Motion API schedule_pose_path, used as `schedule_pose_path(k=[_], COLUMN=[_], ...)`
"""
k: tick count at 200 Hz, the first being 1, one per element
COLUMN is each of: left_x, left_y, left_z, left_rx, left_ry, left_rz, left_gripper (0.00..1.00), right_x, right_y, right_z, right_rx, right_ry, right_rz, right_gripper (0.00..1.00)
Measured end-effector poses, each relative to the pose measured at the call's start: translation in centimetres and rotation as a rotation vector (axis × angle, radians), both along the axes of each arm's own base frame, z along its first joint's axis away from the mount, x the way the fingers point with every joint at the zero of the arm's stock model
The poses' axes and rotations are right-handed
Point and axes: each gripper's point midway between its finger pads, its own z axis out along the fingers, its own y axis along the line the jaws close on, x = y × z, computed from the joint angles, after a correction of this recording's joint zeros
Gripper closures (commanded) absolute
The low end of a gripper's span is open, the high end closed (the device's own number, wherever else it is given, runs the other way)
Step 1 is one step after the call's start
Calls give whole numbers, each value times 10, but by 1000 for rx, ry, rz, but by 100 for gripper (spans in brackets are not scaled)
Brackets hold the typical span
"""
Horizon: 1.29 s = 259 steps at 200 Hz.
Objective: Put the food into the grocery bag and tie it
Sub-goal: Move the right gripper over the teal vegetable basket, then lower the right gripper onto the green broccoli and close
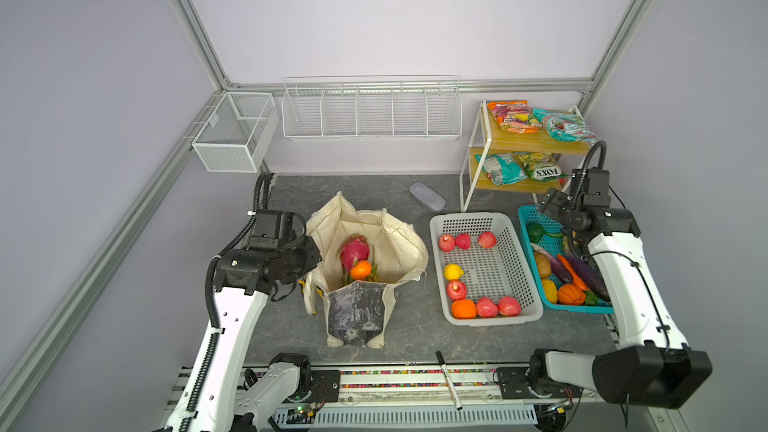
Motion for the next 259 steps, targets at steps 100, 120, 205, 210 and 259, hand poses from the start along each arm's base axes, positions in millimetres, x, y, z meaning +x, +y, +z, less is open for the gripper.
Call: schedule_pose_path(k=[100,120,205,210,259], left_x=[1,2,5,6,10], left_y=[0,-1,-1,-1,-2], left_z=[3,3,2,1,-2], left_rx=[-1,-2,-1,-1,2], left_ry=[-9,-11,-6,-4,9], left_rz=[-1,-2,-1,-2,-1], left_gripper=[100,100,100,100,100], right_x=[43,54,71,71,77], right_y=[-32,-35,-36,-36,-34], right_z=[-121,-135,-173,-176,-187], right_rx=[356,359,384,386,393], right_ry=[133,169,252,257,258], right_rz=[-53,-23,18,17,16], right_gripper=[1,0,5,5,9])
